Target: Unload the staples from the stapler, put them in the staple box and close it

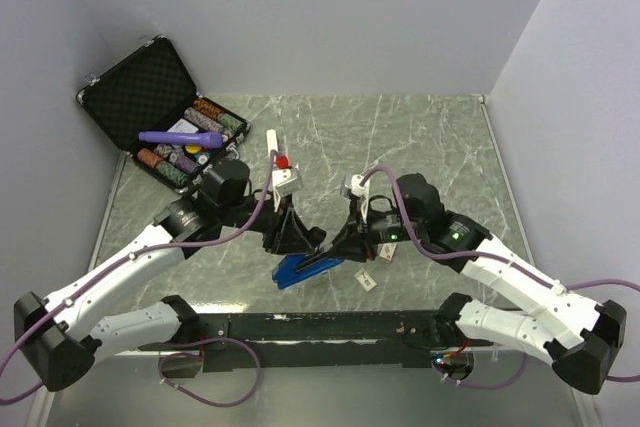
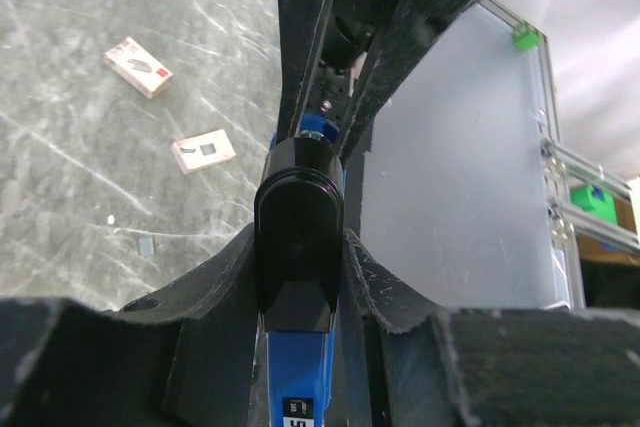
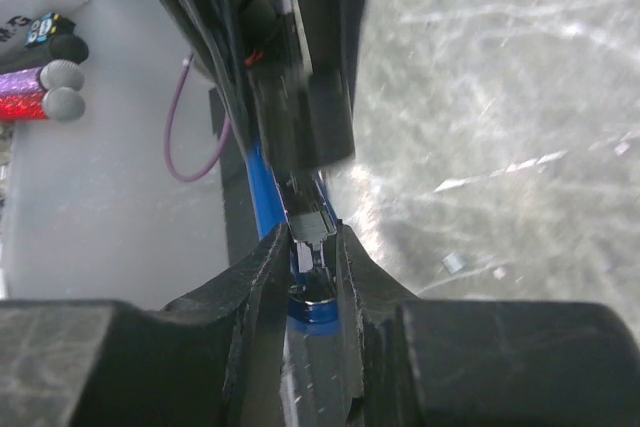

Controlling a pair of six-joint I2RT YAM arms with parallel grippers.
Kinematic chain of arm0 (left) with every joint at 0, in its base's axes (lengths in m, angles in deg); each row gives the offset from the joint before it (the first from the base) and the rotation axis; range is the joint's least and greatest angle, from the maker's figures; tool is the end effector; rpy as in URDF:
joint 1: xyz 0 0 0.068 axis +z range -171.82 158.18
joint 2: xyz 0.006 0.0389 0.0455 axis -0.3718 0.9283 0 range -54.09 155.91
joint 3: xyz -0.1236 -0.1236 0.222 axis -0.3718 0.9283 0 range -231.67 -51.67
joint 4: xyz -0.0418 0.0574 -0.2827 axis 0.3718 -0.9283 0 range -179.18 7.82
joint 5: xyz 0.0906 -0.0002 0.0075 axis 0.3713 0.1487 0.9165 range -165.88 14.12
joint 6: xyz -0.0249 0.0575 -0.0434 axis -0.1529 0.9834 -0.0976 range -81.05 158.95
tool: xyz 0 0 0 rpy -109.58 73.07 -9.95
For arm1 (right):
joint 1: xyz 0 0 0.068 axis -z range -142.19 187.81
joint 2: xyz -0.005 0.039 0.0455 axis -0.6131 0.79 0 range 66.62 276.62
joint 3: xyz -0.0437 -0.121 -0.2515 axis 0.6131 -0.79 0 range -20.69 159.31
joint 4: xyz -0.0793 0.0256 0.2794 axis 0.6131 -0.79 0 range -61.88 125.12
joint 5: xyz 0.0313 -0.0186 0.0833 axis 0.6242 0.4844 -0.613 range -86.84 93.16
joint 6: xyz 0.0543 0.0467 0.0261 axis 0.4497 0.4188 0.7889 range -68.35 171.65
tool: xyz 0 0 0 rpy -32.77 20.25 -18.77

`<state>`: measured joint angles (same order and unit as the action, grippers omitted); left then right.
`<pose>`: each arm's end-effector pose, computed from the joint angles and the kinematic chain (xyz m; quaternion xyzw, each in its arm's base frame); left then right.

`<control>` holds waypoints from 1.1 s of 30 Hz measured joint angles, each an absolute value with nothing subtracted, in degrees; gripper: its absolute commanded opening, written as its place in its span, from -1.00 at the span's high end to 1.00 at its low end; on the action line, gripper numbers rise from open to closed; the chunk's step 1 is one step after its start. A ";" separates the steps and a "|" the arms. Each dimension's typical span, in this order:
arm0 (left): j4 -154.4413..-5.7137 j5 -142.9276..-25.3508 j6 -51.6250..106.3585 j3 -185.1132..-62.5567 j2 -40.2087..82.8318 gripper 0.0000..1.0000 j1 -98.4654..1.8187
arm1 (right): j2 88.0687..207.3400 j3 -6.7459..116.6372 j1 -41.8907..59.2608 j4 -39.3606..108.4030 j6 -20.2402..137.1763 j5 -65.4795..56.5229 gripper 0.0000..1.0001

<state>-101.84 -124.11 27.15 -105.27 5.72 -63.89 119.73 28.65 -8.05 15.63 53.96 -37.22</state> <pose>0.1677 -0.2161 0.3290 0.4113 0.6900 -0.5282 0.2752 0.1432 0.2078 0.3257 -0.4671 0.6574 0.4738 0.3537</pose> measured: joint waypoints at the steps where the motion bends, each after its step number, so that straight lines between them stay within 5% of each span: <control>1: -101.60 -123.45 26.74 -104.83 4.89 0.99 -63.87 | 118.98 27.36 -8.05 15.83 54.46 -37.17 1.00; 18: -79.83 -111.17 12.58 -96.44 -5.93 0.99 -63.87 | 115.57 16.54 -9.10 24.94 62.81 -38.07 1.00; 33: -69.21 -110.27 6.81 -94.32 -3.07 0.99 -63.87 | 116.67 17.29 -11.57 25.53 64.17 -33.83 1.00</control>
<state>-69.21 -110.27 6.81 -94.32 -3.07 -63.87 116.67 17.29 -11.57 25.53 64.17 -33.83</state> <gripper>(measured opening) 0.366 0.281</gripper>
